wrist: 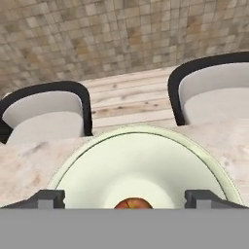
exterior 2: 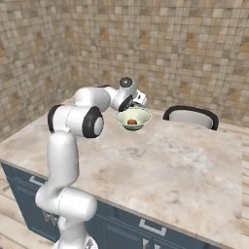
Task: Retrieve the apple and kiwi from the fridge and place them into the bowl on the dining table.
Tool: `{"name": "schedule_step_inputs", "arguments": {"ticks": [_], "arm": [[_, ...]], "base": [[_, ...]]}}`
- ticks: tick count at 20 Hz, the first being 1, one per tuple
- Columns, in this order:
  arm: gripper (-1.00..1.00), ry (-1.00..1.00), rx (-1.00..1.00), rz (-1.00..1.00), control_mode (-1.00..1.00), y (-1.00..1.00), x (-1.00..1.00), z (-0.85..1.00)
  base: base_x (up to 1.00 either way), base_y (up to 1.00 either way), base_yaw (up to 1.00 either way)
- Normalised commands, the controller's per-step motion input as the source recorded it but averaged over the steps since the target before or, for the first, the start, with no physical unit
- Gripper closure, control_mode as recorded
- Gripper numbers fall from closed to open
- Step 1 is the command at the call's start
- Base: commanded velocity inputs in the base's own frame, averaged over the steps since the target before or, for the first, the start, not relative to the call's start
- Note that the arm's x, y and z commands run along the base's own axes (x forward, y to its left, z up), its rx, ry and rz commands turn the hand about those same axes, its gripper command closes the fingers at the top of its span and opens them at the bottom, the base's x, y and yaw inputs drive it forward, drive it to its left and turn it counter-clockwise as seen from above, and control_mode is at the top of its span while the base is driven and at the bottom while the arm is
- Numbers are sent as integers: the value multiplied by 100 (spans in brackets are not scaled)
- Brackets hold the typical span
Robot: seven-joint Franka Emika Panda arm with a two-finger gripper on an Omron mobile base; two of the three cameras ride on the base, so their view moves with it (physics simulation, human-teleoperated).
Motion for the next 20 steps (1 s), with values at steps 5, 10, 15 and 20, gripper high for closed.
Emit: {"name": "schedule_step_inputs", "arguments": {"ticks": [5,10,15,20], "arm": [[-100,-35,-5,0,-100,0,-96,72],[-100,-36,-9,1,-100,0,-100,86],[-100,-27,-14,4,-100,0,-100,100],[-100,-6,-15,1,-100,0,-100,84]], "base": [[0,0,0],[0,0,0],[0,0,0],[0,0,0]]}}
